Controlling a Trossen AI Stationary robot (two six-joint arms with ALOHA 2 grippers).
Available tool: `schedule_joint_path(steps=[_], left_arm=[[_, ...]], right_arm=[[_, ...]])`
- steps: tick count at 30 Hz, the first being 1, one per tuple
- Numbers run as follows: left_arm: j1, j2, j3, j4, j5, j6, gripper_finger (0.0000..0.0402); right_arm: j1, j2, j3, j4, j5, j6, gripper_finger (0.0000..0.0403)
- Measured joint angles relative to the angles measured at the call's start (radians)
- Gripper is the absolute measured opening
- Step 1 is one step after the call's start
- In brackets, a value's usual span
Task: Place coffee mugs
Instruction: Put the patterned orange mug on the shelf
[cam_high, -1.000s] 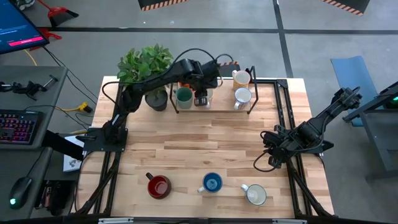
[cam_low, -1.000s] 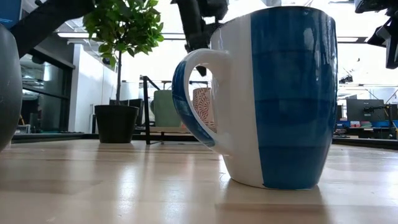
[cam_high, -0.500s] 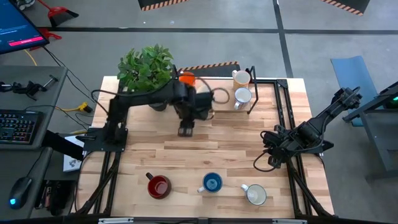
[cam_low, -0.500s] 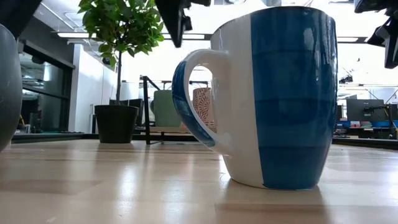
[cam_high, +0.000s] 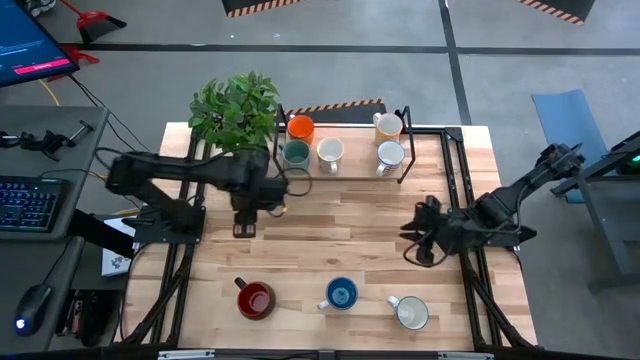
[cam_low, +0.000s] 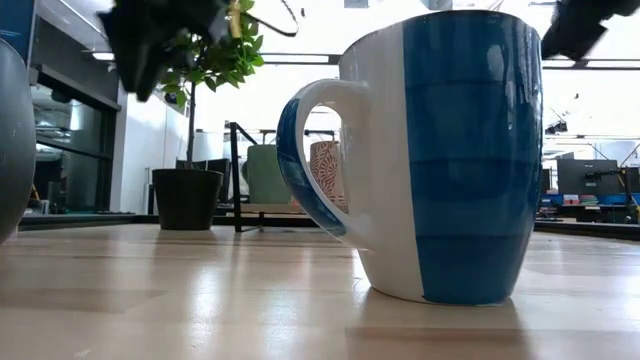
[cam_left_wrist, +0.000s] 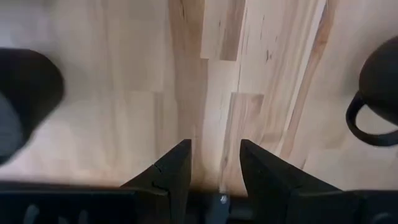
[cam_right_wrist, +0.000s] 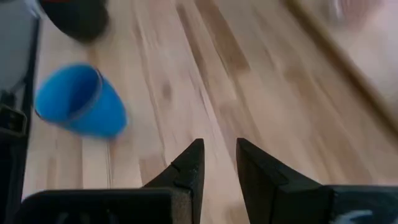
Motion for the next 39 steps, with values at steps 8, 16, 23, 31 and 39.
schedule_joint_path(steps=[8, 16, 23, 31, 39], left_arm=[[-0.041, -0.281, -0.344, 0.261, 0.030, -0.140, 0.0126], [-0.063, -0.441, -0.514, 0.398, 0.023, -0.242, 0.0126], [-0.063, -0.464, -0.585, 0.534, 0.022, -0.219, 0.0126], [-0.063, -0.465, -0.610, 0.561, 0.018, -0.188, 0.0126], [-0.063, -0.465, -0.610, 0.561, -0.010, -0.187, 0.0126]], right_arm=[[-0.253, 0.090, 0.000, 0.288, -0.009, -0.452, 0.0073], [-0.644, 0.178, 0.002, 0.514, -0.249, -0.636, 0.0073], [-0.853, 0.340, 0.148, 0.586, -0.569, -0.779, 0.0073], [-0.974, 0.613, 0.482, 0.310, -0.641, -0.933, 0.0073], [-0.968, 0.806, 0.647, 0.082, -0.729, -1.053, 0.0073]])
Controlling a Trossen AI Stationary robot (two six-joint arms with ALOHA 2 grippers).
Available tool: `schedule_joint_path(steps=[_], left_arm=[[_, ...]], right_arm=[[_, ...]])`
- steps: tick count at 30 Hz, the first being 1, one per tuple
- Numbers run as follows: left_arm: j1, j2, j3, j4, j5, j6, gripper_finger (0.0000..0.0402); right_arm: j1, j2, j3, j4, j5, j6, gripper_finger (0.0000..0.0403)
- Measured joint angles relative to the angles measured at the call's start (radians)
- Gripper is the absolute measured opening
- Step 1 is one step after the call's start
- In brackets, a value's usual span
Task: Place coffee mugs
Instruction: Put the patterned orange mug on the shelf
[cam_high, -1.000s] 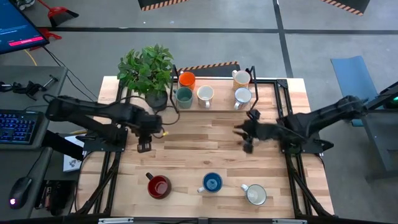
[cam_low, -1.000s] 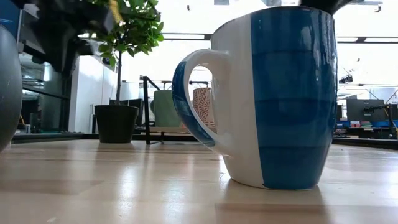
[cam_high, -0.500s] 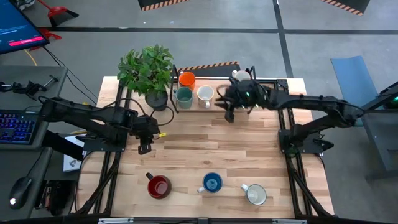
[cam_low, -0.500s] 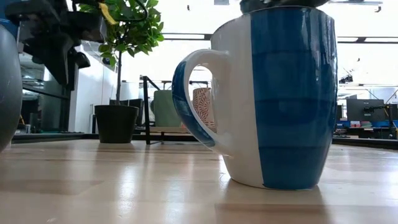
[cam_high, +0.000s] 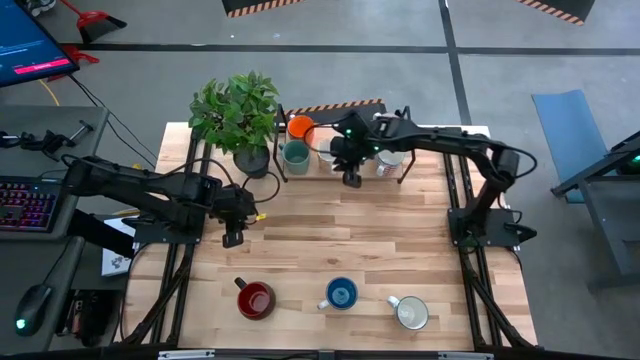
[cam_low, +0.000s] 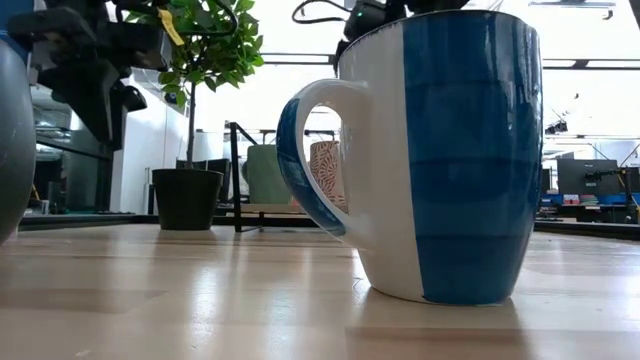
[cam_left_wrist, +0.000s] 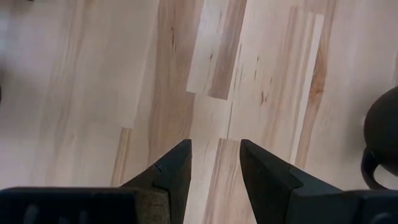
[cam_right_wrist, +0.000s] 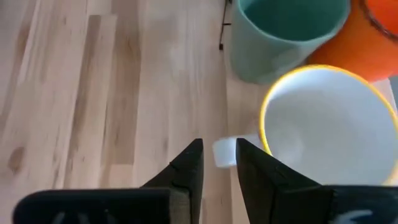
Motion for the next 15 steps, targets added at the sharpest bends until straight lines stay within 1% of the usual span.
schedule_joint_path(steps=[4, 12, 15], left_arm=[[0.000, 0.000, 0.000, 0.000, -0.019, 0.000, 0.0126], [0.000, 0.000, 0.000, -0.001, -0.023, 0.000, 0.0126], [0.000, 0.000, 0.000, -0.001, -0.023, 0.000, 0.0126]], right_arm=[[0.012, 0.024, 0.016, -0.029, 0.006, -0.025, 0.0073], [0.014, 0.024, 0.016, -0.061, 0.007, -0.040, 0.0073], [0.012, 0.024, 0.016, -0.086, 0.040, -0.040, 0.0073]])
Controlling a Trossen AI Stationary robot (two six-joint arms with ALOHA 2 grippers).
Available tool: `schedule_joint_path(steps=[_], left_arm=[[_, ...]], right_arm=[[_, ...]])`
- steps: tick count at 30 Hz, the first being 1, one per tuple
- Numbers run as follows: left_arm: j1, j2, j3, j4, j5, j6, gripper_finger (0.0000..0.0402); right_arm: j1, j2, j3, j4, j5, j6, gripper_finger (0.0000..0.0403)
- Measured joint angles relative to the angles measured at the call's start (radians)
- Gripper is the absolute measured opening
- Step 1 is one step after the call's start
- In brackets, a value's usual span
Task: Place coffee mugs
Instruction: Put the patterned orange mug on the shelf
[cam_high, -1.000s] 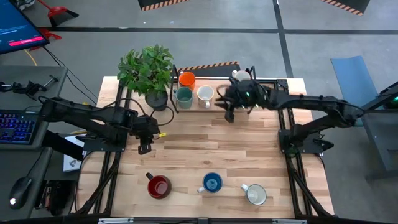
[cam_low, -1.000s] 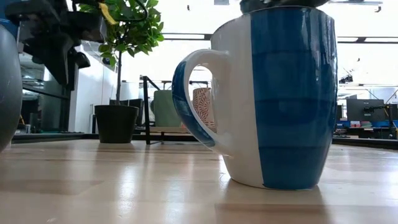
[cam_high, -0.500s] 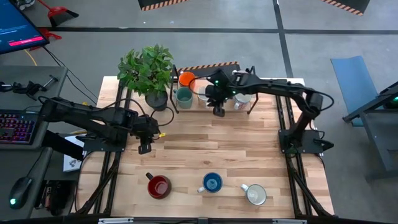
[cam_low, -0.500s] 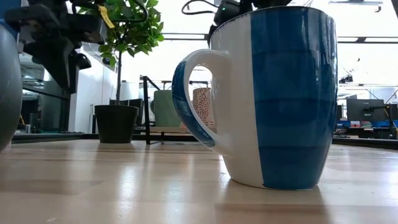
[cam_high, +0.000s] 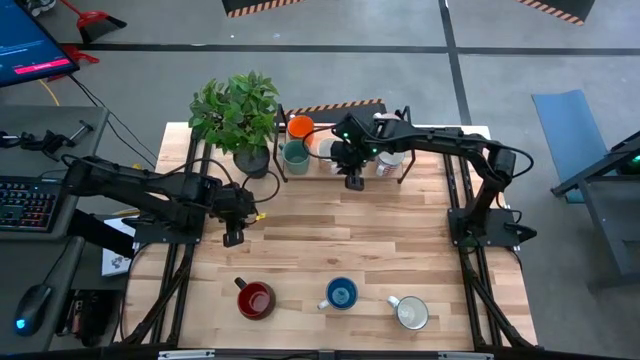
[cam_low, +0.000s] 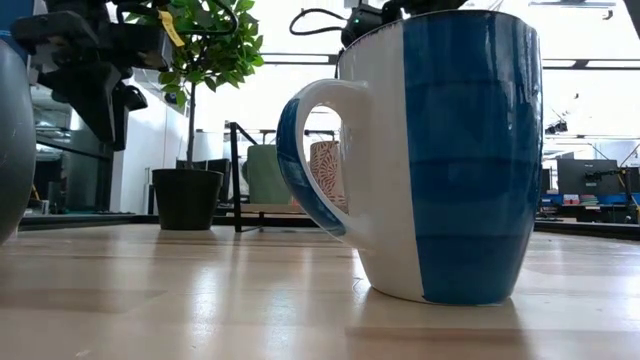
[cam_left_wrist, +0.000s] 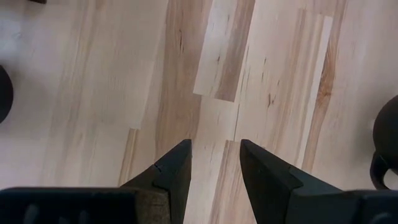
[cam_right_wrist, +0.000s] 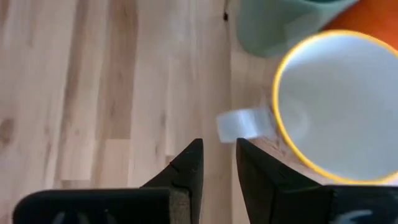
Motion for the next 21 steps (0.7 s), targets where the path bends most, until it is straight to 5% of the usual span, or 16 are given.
schedule_joint_path(steps=[21], left_arm=[[0.000, 0.000, 0.000, 0.004, 0.000, -0.001, 0.0126]], right_arm=[[-0.002, 0.011, 0.000, -0.001, 0.071, -0.018, 0.0024]])
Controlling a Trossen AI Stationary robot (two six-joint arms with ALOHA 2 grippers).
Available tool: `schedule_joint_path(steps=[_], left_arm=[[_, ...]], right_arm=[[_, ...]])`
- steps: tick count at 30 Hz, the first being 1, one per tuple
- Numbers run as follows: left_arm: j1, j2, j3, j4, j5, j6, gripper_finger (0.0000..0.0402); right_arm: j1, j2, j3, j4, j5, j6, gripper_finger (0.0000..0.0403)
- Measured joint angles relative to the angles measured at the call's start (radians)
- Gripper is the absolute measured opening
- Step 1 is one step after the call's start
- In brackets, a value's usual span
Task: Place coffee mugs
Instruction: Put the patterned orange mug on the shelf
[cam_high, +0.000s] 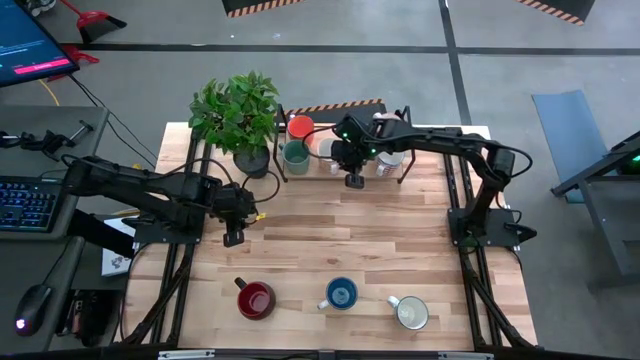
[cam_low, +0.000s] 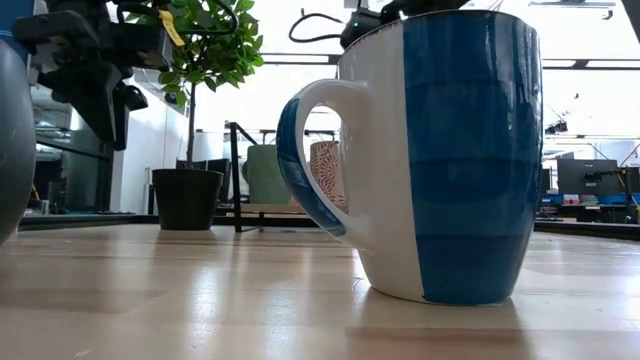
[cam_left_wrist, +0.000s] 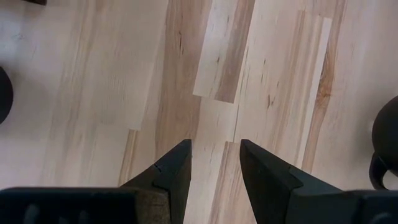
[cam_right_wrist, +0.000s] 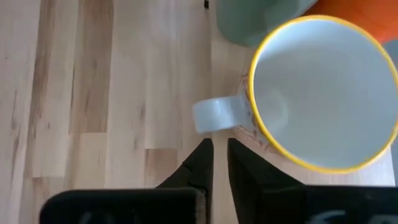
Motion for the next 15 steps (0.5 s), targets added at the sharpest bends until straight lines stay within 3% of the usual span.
schedule_joint_path(steps=[15], left_arm=[[0.000, 0.000, 0.000, 0.031, 0.000, -0.001, 0.0126]], right_arm=[[-0.019, 0.074, 0.000, 0.091, 0.086, -0.017, 0.0024]])
